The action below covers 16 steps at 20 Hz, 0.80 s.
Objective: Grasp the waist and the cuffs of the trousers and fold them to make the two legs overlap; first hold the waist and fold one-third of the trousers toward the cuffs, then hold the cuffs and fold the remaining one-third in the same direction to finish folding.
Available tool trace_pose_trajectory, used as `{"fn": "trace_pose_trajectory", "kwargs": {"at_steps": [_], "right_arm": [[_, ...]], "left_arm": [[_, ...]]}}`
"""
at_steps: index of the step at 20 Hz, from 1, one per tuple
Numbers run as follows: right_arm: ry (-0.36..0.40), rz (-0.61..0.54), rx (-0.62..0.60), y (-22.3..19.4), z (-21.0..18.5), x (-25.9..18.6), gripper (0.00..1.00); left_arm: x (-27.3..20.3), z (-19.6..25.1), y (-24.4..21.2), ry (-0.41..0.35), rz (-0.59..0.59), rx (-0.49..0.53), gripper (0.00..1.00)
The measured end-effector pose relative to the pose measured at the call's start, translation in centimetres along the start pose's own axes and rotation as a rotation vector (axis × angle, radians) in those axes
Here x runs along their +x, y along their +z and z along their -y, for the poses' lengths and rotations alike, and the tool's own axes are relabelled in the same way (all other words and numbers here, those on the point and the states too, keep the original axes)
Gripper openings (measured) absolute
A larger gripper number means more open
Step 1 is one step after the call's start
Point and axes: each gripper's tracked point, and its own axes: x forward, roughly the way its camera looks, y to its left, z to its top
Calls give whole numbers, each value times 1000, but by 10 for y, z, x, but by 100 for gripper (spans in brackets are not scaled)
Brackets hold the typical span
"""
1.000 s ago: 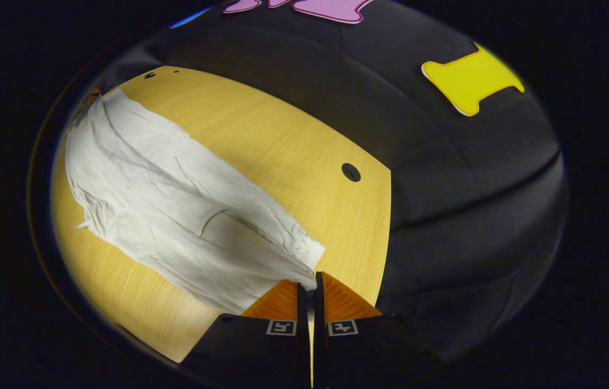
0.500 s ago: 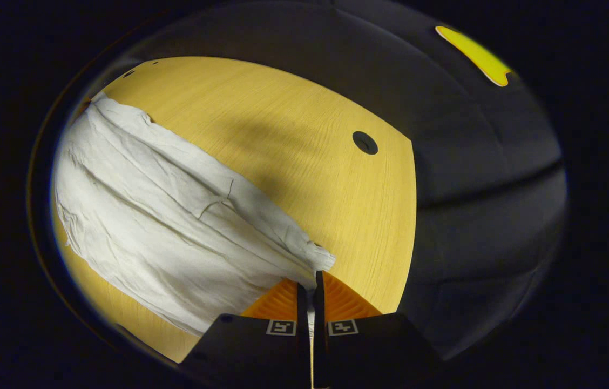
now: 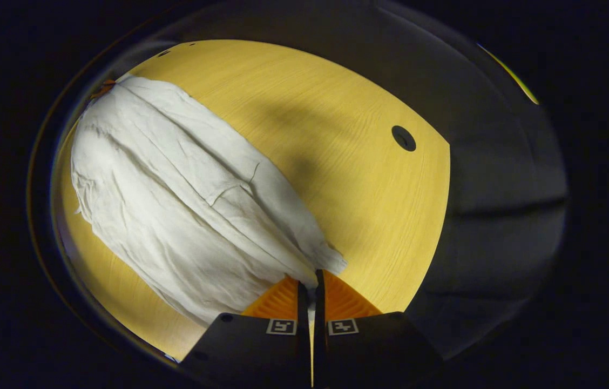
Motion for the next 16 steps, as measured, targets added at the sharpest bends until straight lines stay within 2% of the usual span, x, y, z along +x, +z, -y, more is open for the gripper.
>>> {"fn": "trace_pose_trajectory", "kwargs": {"at_steps": [5,8,9,12,15,16], "right_arm": [[108,19,103,0,-4,5,6],[183,-9,167,-2,-8,7,7],[186,-9,187,1,-5,8,7],[124,50,193,6,2,9,6],[37,88,180,6,14,5,25],[9,103,190,7,18,-1,19]], "left_arm": [[-38,28,-46,-11,-7,-34,5],[-60,48,-70,-36,-21,-8,5],[-67,52,-78,-46,-26,4,5],[-73,57,-88,-62,-33,24,5],[-76,50,-91,-22,-39,49,7],[-81,44,-87,6,-31,52,12]]}}
